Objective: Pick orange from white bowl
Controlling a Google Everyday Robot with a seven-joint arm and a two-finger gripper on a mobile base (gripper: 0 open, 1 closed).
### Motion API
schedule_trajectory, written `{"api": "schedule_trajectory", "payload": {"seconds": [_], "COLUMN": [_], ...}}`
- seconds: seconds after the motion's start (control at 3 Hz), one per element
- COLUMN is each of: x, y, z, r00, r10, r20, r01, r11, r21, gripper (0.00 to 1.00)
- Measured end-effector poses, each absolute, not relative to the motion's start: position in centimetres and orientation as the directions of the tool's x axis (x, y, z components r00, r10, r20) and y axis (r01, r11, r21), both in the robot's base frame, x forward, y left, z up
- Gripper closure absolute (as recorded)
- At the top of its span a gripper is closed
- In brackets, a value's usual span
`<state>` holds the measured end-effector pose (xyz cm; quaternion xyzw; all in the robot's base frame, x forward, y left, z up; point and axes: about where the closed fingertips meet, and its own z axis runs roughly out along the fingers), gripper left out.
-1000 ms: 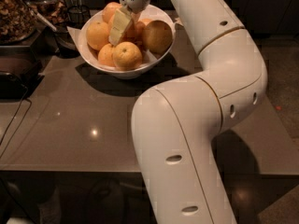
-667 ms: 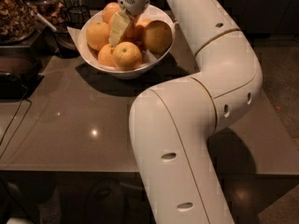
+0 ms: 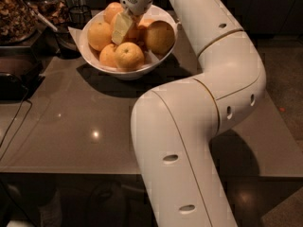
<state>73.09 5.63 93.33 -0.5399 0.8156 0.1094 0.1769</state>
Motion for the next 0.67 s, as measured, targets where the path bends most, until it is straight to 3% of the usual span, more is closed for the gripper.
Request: {"api": "schedule_trajectory", "payload": {"seconds": [0.33,0.67], "x": [73.09,73.09], "y": [5.63,5.63], "z": [93.33,93.32], "r00": [-0.354,-0.354], "r10": [-0.842,-0.842], "r20": [-0.407,-0.407], "r01": [-0.919,-0.919], "r11": [0.393,0.393], "r21": [-0.012,-0.012], "gripper": [1.0,1.0]}}
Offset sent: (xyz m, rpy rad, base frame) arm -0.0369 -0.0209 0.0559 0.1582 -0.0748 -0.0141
